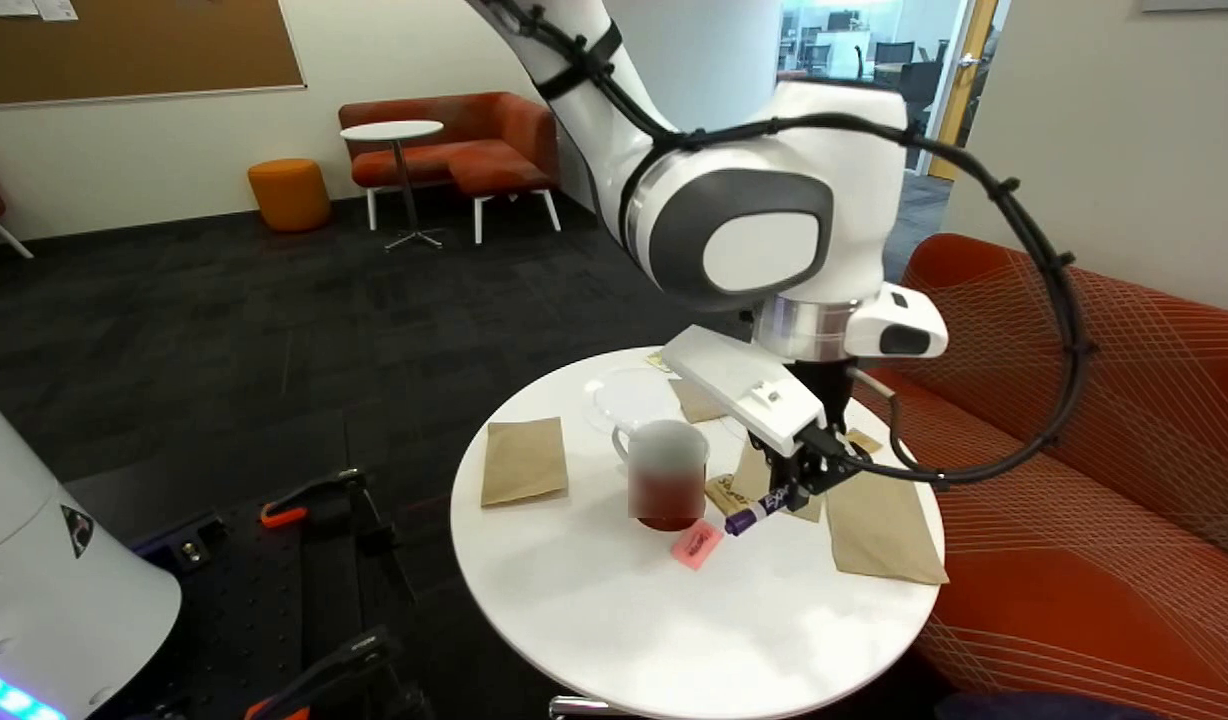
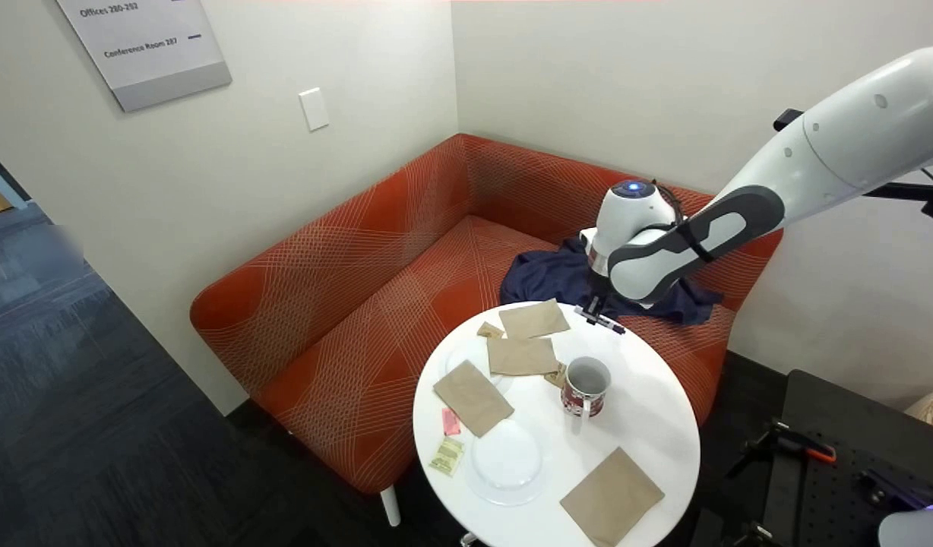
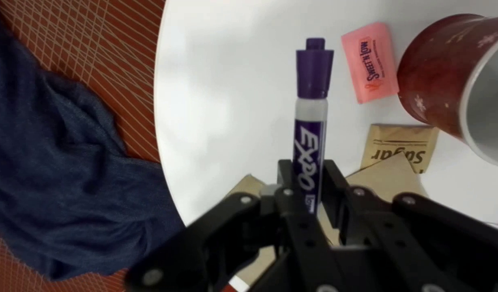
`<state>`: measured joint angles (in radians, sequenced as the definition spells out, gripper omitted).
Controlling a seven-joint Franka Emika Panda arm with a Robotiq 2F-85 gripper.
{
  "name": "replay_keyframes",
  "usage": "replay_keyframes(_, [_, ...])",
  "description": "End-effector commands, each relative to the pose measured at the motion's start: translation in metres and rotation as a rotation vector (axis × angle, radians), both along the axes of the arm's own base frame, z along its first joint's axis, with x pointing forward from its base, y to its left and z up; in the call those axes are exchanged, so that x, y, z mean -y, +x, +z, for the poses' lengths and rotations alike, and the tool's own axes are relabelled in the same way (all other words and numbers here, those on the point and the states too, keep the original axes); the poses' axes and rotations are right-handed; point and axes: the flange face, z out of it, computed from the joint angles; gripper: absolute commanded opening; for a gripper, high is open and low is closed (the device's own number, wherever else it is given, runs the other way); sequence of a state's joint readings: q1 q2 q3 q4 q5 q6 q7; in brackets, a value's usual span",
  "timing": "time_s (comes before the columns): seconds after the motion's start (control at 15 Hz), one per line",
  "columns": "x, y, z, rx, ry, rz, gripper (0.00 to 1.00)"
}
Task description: Put the blue marker in the mug
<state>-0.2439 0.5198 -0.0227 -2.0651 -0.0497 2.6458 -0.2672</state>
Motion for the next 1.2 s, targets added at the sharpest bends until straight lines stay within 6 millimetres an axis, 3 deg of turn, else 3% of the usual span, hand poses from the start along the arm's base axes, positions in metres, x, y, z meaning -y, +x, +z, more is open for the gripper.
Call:
replay_keyframes(0.0, [-0.010, -0.017, 0.048, -0.014, -0.007, 0.020, 0.05])
replay_keyframes(0.47, [-0.021, -0.024, 0.113, -0.016, -0.014, 0.051, 0.05])
replay_keyframes(0.73, [-0.029, -0.027, 0.135, -0.050, -0.013, 0.090, 0.05])
replay_keyframes(0.8, [-0.030, -0.028, 0.138, -0.072, -0.013, 0.103, 0.05])
replay_keyframes(0.87, [-0.029, -0.020, 0.125, -0.042, -0.004, 0.066, 0.05])
replay_keyframes(0.93, [-0.030, -0.020, 0.128, -0.043, -0.003, 0.067, 0.20])
replay_keyframes(1.13, [-0.029, -0.020, 0.124, -0.049, -0.002, 0.066, 0.20])
